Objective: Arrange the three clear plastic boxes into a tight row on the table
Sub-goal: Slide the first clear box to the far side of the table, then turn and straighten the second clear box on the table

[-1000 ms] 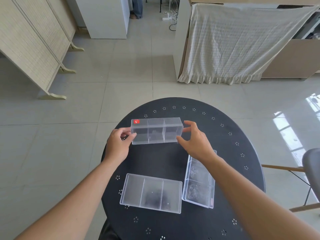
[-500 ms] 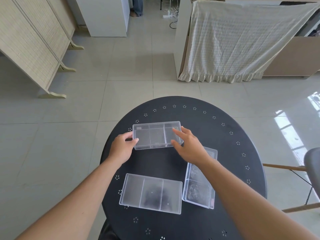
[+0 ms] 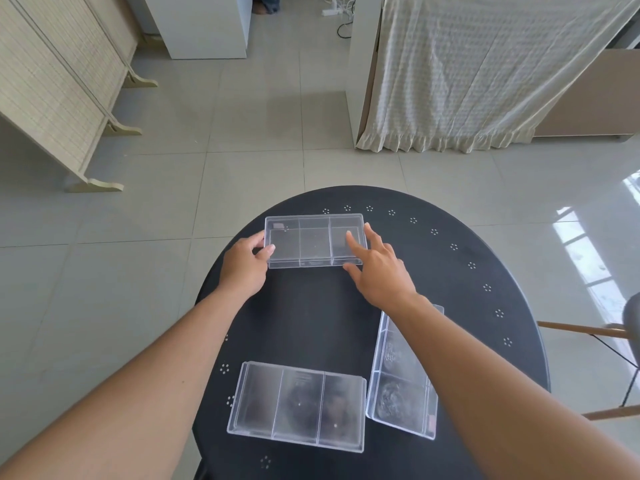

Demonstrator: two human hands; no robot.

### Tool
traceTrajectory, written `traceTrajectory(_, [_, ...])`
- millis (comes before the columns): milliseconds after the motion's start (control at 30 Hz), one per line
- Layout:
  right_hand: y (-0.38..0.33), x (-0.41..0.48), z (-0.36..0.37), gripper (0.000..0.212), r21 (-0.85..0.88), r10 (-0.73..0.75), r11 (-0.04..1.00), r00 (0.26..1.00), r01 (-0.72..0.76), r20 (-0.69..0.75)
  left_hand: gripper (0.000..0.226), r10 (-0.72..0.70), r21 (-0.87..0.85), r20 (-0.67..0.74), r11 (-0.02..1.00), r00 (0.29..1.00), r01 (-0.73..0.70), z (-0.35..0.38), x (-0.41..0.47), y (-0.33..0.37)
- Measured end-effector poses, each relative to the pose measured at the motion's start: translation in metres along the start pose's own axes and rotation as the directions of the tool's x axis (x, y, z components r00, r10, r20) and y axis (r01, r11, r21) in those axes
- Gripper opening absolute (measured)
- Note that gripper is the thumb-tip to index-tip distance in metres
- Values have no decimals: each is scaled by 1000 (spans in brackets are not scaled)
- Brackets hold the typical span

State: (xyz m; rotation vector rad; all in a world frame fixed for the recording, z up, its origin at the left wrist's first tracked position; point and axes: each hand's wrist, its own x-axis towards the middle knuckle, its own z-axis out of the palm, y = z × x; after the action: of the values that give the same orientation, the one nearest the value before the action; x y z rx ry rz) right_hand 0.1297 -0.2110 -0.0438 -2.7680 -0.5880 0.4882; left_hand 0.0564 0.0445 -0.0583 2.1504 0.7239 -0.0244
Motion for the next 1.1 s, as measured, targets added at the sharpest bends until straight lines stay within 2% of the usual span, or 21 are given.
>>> traceTrajectory(200, [10, 11, -1, 64, 23, 25, 999, 1000, -25, 10, 32, -11, 8, 32, 1000, 999, 10, 9, 17, 10])
traceTrajectory(333, [12, 8, -5, 70, 115, 17, 993, 1000, -16, -12, 50, -97, -26, 13, 995, 995, 97, 5, 14, 9])
traceTrajectory(400, [18, 3, -10, 78, 184, 75, 981, 996, -67, -37, 58, -140, -37, -34, 990, 990, 138, 3, 9, 8])
traceTrajectory(467, [31, -8, -15, 81, 240, 151, 961, 988, -141, -26, 51, -144, -65, -69, 988, 987, 139, 2, -2, 8])
traceTrajectory(567, [63, -32, -20, 79, 255, 152, 953, 987, -163, 59, 36, -105, -40, -63, 994, 992, 103, 3, -26, 8])
traceTrajectory(700, [103, -76, -33, 86, 256, 60, 957, 956, -138, 288, 44, -50, -8, 34, 999, 998, 51, 10, -62, 10])
traceTrajectory(767, [119, -96, -34, 90, 253, 61, 955, 936, -156, 347, 47, -19, 9, 68, 1000, 997, 18, 15, -82, 16])
traceTrajectory(900, [144, -127, -19, 91, 341, 199, 892, 934, -298, 296, 48, 42, 19, 97, 999, 994, -44, 26, -115, 24])
traceTrajectory(1100, [152, -166, 4, 78, 408, 421, 806, 900, -428, 114, 35, 166, 44, 223, 983, 961, -180, 47, -150, 30])
